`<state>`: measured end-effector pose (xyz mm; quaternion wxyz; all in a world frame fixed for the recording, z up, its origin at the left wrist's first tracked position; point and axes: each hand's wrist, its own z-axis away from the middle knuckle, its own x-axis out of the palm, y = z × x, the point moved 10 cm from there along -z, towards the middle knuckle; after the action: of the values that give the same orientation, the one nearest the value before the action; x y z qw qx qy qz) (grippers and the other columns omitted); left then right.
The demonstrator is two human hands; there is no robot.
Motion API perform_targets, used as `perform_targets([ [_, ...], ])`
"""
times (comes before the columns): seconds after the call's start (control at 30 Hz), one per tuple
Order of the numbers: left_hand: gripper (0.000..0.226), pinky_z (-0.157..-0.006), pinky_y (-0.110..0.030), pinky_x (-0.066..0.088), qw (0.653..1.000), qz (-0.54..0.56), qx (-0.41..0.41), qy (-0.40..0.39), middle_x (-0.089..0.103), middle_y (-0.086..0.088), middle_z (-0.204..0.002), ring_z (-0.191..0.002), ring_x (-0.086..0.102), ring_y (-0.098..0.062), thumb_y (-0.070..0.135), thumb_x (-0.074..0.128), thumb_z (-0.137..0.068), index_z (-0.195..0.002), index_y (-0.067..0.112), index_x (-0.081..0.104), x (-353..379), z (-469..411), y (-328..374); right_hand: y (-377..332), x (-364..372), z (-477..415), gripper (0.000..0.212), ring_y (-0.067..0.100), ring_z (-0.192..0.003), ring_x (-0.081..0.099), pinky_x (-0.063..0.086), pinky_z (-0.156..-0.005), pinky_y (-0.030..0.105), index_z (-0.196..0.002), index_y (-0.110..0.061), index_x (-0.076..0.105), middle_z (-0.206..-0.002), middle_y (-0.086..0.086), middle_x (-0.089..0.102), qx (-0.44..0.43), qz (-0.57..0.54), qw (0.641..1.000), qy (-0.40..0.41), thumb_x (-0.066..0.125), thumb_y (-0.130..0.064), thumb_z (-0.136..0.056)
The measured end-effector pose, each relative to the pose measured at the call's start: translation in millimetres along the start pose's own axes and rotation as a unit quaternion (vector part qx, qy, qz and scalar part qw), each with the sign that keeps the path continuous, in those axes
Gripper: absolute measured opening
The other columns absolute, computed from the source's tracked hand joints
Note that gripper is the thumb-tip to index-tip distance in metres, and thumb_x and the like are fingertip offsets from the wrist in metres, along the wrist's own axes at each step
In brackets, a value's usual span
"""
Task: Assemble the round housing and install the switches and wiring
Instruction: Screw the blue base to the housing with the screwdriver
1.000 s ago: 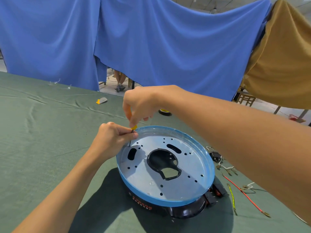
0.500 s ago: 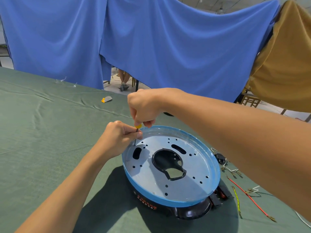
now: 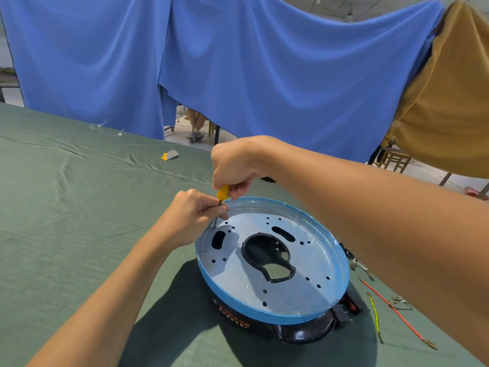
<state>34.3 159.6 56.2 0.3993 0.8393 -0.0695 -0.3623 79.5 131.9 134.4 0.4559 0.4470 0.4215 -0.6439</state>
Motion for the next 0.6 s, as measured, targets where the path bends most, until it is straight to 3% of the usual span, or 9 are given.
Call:
perform_targets([
  [0.07, 0.018, -0.075, -0.053, 0.052, 1.0, 0.003, 0.002, -0.003, 0.074, -0.013, -0.08, -0.069, 0.062, -0.025, 0.018, 0.066, -0.092, -0.08, 0.019, 0.079, 1, 0, -1, 2, 1, 0, 0.019, 0.021, -0.063, 0.062, 0.059, -0.068, 0.029, -0.083, 0.0, 0.059, -0.068, 0.012, 0.064, 0.014, -0.012, 1.0, -0.008, 0.049, -0.007, -0.097],
  [0.13, 0.015, -0.079, -0.053, 0.053, 1.0, 0.025, 0.001, -0.014, 0.076, -0.008, -0.083, -0.073, 0.065, -0.027, 0.019, 0.066, -0.092, -0.085, 0.022, 0.079, 2, 1, -3, 4, 2, -1, 0.02, 0.022, -0.064, 0.063, 0.058, -0.064, 0.028, -0.083, 0.001, 0.058, -0.066, 0.012, 0.065, 0.019, -0.012, 1.0, -0.011, 0.046, -0.006, -0.098],
  [0.23, 0.016, -0.087, -0.037, 0.058, 0.983, 0.171, -0.028, -0.063, 0.077, 0.001, -0.097, -0.092, 0.069, -0.01, 0.018, 0.064, -0.093, -0.1, 0.024, 0.078, 4, 6, -13, 11, 6, 1, 0.023, 0.021, -0.058, 0.063, 0.057, -0.058, 0.027, -0.083, 0.001, 0.057, -0.061, 0.012, 0.067, 0.027, 0.004, 0.999, -0.026, 0.047, -0.012, -0.099],
  [0.33, 0.021, -0.082, -0.029, 0.059, 0.944, 0.32, -0.08, -0.022, 0.075, 0.0, -0.105, -0.104, 0.07, -0.013, 0.019, 0.061, -0.094, -0.109, 0.016, 0.074, -6, 8, -36, 17, 5, 4, 0.026, 0.019, -0.057, 0.065, 0.059, -0.057, 0.026, -0.082, -0.008, 0.056, -0.083, 0.012, 0.07, 0.022, 0.071, 0.997, -0.038, 0.058, -0.03, -0.096],
  [0.43, 0.02, -0.063, -0.019, 0.056, 0.928, 0.326, -0.171, 0.053, 0.077, 0.0, -0.094, -0.091, 0.073, -0.013, 0.02, 0.059, -0.096, -0.109, 0.009, 0.07, -1, 14, -61, 12, -3, 5, 0.023, 0.009, -0.042, 0.06, 0.046, -0.04, 0.016, -0.079, -0.012, 0.057, -0.081, 0.005, 0.065, -0.018, 0.12, 0.993, -0.013, 0.064, -0.03, -0.092],
  [0.5, 0.024, -0.063, -0.025, 0.056, 0.922, 0.331, -0.194, 0.048, 0.077, -0.006, -0.089, -0.08, 0.072, -0.015, 0.026, 0.058, -0.097, -0.104, 0.008, 0.073, 14, 15, -66, 3, -3, 7, 0.018, 0.004, -0.038, 0.057, 0.038, -0.036, 0.012, -0.087, -0.011, 0.066, -0.067, -0.001, 0.066, -0.05, 0.164, 0.985, -0.003, 0.064, -0.028, -0.091],
  [0.6, 0.037, -0.065, -0.029, 0.057, 0.919, 0.344, -0.189, 0.02, 0.075, -0.015, -0.082, -0.071, 0.07, -0.021, 0.036, 0.056, -0.097, -0.083, 0.01, 0.079, 28, 15, -60, -13, -5, 11, 0.01, 0.01, -0.062, 0.066, 0.041, -0.045, 0.017, -0.09, -0.019, 0.073, -0.06, -0.005, 0.066, -0.099, 0.231, 0.968, 0.03, 0.065, -0.025, -0.09],
])
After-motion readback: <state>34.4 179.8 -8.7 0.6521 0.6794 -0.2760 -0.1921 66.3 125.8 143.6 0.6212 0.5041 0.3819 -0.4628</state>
